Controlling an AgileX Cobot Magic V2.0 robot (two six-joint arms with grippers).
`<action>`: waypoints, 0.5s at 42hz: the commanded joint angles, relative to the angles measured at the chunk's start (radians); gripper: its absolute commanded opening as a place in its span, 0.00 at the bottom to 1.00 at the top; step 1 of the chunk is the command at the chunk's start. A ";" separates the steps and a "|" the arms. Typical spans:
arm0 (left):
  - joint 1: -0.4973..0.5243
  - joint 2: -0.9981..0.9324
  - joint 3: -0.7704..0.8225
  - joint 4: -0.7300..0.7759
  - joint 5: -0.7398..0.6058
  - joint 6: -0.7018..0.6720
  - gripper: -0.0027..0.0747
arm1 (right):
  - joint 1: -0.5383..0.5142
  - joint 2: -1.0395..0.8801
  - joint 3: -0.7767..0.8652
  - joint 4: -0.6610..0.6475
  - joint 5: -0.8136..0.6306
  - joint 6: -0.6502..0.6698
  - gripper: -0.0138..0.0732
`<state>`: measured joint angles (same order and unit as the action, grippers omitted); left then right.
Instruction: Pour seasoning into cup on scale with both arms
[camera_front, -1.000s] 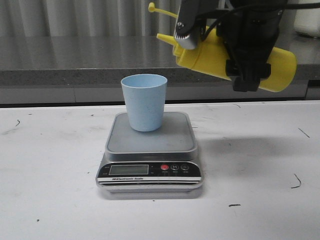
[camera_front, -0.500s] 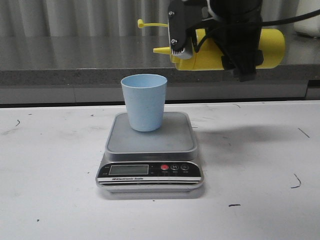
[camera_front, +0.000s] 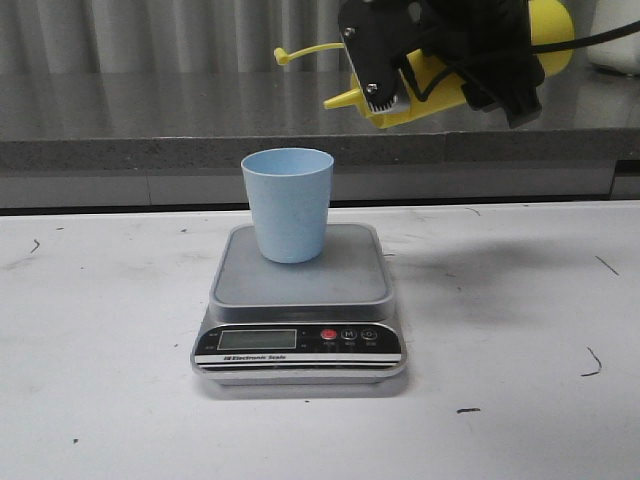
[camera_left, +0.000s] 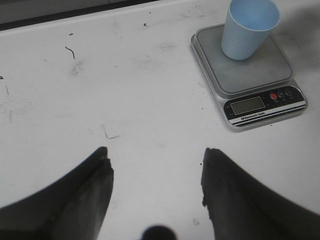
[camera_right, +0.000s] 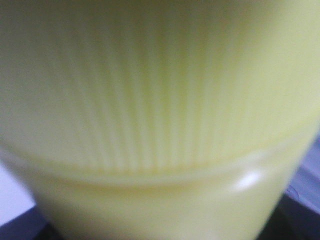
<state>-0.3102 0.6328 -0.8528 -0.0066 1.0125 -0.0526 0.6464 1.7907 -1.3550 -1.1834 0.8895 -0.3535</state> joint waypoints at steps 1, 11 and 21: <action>0.003 0.002 -0.025 -0.009 -0.068 -0.006 0.53 | 0.000 -0.054 -0.037 -0.102 -0.003 -0.014 0.52; 0.003 0.002 -0.025 -0.009 -0.068 -0.006 0.53 | 0.000 -0.054 -0.037 -0.093 -0.022 0.014 0.52; 0.003 0.002 -0.025 -0.009 -0.068 -0.006 0.53 | -0.004 -0.056 -0.037 0.004 -0.059 0.284 0.52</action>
<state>-0.3102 0.6328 -0.8528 -0.0066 1.0125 -0.0526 0.6464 1.7907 -1.3550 -1.1339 0.8301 -0.1812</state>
